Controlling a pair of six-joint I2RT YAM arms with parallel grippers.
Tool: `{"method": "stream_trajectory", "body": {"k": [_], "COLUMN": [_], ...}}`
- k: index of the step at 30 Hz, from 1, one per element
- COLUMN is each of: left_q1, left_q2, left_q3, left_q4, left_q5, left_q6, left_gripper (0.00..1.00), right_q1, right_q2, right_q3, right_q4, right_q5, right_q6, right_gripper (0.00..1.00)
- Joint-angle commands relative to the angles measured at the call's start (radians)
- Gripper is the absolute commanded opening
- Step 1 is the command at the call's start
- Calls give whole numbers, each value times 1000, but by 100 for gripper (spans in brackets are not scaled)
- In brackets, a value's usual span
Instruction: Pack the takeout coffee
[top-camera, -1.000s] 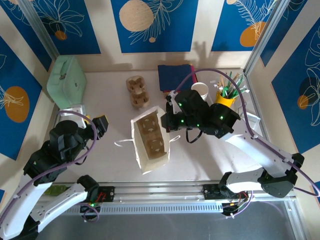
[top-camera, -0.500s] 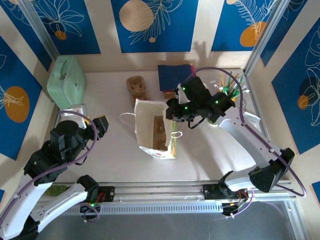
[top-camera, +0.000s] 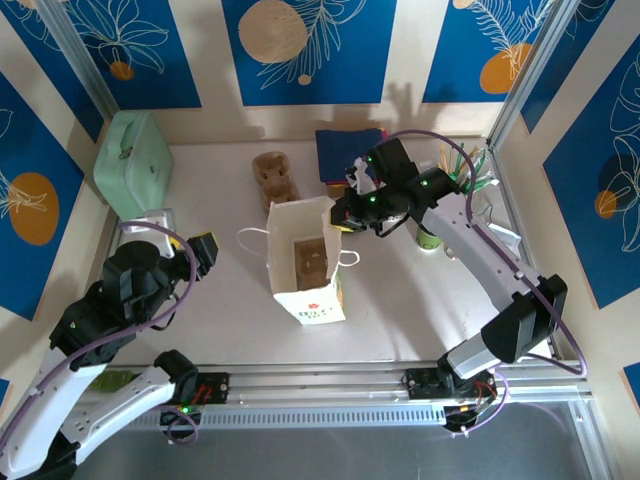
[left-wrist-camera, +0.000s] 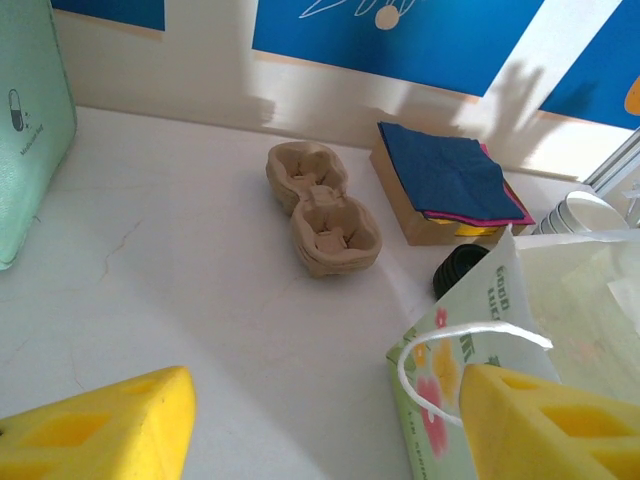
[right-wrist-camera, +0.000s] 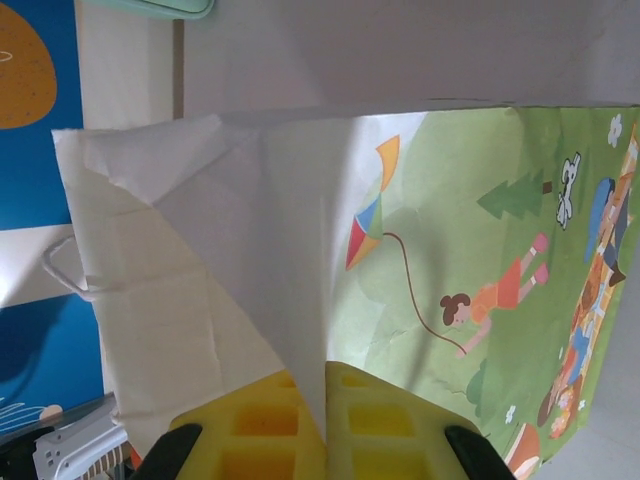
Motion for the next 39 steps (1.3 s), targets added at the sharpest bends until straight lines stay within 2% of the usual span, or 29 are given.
{"method": "stream_trajectory", "body": {"k": [1, 20, 25, 31, 39], "left_q1": [-9, -9, -9, -9, -10], "left_q2": [-8, 0, 6, 12, 11], "left_q3": [-2, 4, 7, 7, 4], "left_q4": [-8, 0, 1, 2, -6], "left_q5": [6, -2, 0, 3, -5], "left_q6": [-7, 1, 5, 4, 4], "left_gripper": [70, 70, 71, 71, 71], "right_q1": [-17, -88, -103, -109, -108], "right_q2": [24, 143, 160, 192, 156], "right_q3": [39, 132, 138, 185, 248], "right_q4": [15, -25, -31, -83, -156], "right_q5": [-36, -31, -30, -5, 102], "right_q6": [-34, -145, -163, -192, -209], "right_gripper": [0, 1, 4, 12, 37]}}
